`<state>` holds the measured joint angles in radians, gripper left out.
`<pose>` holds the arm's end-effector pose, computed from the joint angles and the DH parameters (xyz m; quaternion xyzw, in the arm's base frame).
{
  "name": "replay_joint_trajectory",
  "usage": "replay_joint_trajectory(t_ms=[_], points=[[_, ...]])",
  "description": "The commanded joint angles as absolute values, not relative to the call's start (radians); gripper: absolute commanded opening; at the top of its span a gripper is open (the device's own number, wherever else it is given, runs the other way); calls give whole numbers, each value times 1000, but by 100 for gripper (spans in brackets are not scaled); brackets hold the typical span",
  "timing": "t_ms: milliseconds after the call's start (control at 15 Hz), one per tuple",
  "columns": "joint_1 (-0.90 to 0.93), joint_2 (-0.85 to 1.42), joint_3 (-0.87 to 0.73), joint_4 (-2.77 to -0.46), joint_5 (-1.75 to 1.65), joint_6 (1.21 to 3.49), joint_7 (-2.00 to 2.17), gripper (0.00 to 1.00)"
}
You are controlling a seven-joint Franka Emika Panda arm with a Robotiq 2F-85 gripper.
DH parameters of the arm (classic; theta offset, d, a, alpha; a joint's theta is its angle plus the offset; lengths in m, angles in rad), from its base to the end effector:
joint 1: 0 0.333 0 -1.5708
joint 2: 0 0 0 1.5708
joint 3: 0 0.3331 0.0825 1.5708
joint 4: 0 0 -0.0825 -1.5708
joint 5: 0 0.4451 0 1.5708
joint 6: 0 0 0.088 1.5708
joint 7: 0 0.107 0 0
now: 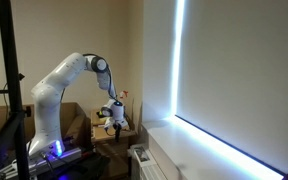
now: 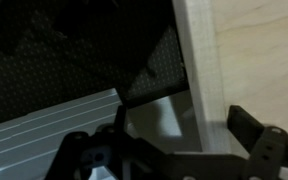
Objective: Pull the pull out table out then place the sponge on it
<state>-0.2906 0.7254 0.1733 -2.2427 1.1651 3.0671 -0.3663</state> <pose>0.4820 -0.1133 -0.0053 -0.8804 0.4593 -0.0433 0.1103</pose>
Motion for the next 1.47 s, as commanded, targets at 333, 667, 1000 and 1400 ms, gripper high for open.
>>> replay_joint_trajectory(t_ms=[333,667,1000,1400], points=[[-315,660,33,-2331,1128,2926,-290,100],[-247,471,89,-2464,1133,2968,-361,100],[-116,259,195,-2601,1121,3055,-377,100],[-31,167,307,-2621,1163,3049,-367,100]])
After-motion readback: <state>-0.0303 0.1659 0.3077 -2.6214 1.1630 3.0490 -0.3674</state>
